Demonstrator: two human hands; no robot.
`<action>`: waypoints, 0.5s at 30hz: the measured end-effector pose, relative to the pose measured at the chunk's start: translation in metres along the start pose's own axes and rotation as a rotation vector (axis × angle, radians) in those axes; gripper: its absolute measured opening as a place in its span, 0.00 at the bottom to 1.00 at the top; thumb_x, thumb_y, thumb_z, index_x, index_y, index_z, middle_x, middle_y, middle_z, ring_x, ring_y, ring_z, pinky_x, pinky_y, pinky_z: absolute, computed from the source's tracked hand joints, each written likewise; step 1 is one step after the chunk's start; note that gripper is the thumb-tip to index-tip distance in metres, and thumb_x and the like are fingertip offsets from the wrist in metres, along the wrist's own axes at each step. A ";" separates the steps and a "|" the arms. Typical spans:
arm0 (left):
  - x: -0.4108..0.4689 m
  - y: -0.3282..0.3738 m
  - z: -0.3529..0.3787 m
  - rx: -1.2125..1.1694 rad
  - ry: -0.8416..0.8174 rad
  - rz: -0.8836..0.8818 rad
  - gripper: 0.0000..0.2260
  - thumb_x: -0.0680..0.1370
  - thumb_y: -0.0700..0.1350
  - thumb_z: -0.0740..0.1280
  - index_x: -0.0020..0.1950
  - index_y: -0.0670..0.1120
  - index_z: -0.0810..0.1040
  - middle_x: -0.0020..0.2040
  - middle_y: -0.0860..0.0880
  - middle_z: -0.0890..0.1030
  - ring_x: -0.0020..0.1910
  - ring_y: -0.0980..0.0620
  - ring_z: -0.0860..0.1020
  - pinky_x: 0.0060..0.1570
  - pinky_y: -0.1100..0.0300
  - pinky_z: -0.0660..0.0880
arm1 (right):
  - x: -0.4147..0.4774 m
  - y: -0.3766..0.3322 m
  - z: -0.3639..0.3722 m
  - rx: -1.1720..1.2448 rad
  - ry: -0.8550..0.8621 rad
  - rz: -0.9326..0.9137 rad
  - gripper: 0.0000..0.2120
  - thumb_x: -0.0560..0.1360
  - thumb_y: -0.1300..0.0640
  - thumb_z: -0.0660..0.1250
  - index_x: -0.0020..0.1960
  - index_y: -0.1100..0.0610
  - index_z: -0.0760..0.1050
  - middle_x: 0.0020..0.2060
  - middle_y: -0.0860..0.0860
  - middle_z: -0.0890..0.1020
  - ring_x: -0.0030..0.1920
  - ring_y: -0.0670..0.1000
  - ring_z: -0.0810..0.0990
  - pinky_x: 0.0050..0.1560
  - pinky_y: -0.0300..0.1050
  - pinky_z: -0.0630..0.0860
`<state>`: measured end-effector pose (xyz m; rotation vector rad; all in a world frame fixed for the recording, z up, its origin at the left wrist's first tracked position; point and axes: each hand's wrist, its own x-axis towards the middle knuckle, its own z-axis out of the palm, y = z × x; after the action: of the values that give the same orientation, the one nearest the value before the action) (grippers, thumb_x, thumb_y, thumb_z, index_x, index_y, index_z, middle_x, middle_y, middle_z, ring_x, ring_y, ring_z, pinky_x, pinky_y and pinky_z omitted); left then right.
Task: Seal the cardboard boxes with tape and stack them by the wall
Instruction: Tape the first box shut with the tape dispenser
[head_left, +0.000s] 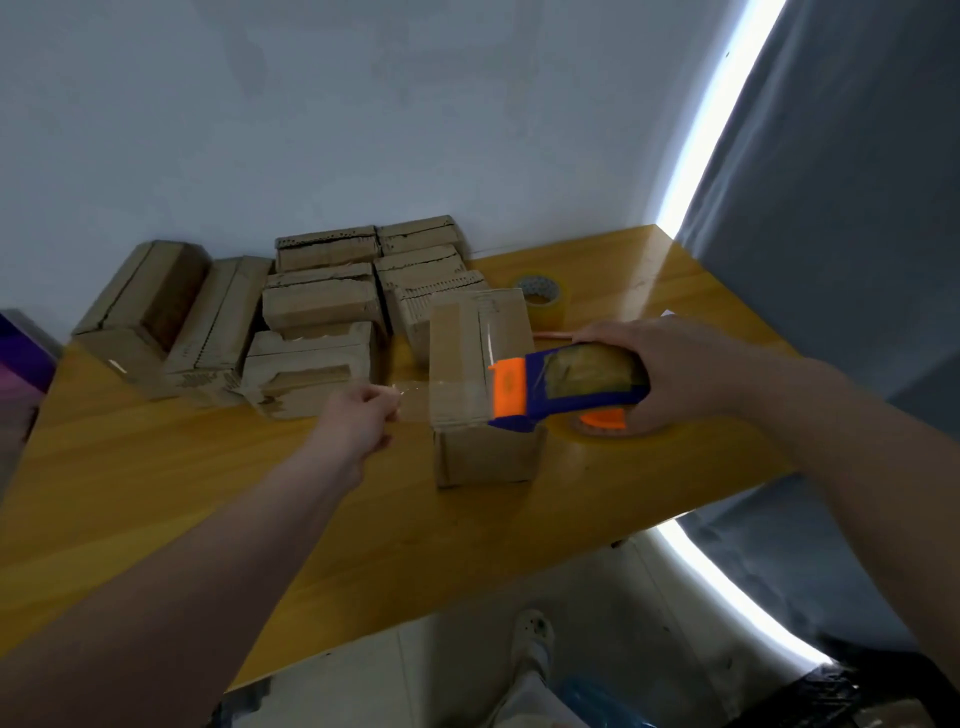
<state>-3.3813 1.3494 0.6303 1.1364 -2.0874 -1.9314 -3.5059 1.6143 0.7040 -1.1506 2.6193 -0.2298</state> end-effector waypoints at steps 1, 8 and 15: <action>-0.002 -0.004 0.005 0.034 0.000 0.015 0.07 0.81 0.42 0.61 0.44 0.45 0.74 0.42 0.45 0.73 0.41 0.51 0.71 0.42 0.57 0.73 | -0.001 0.002 0.000 -0.044 -0.003 0.003 0.40 0.63 0.33 0.73 0.70 0.36 0.61 0.55 0.39 0.76 0.51 0.43 0.72 0.62 0.54 0.71; -0.006 -0.023 0.028 0.143 0.093 0.055 0.10 0.82 0.48 0.61 0.40 0.49 0.72 0.40 0.47 0.75 0.40 0.51 0.73 0.50 0.48 0.76 | 0.001 -0.004 -0.002 -0.182 -0.037 -0.026 0.33 0.67 0.35 0.72 0.68 0.36 0.63 0.48 0.36 0.69 0.52 0.42 0.69 0.62 0.53 0.66; 0.000 -0.037 0.029 0.200 0.078 -0.004 0.10 0.83 0.48 0.59 0.43 0.46 0.72 0.41 0.47 0.74 0.39 0.50 0.72 0.49 0.48 0.73 | 0.010 -0.011 0.001 -0.187 -0.084 -0.057 0.34 0.69 0.37 0.72 0.70 0.39 0.62 0.50 0.37 0.66 0.52 0.41 0.67 0.62 0.50 0.66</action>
<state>-3.3796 1.3758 0.5911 1.2300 -2.2780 -1.6805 -3.5046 1.5998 0.7036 -1.2662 2.5804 0.0533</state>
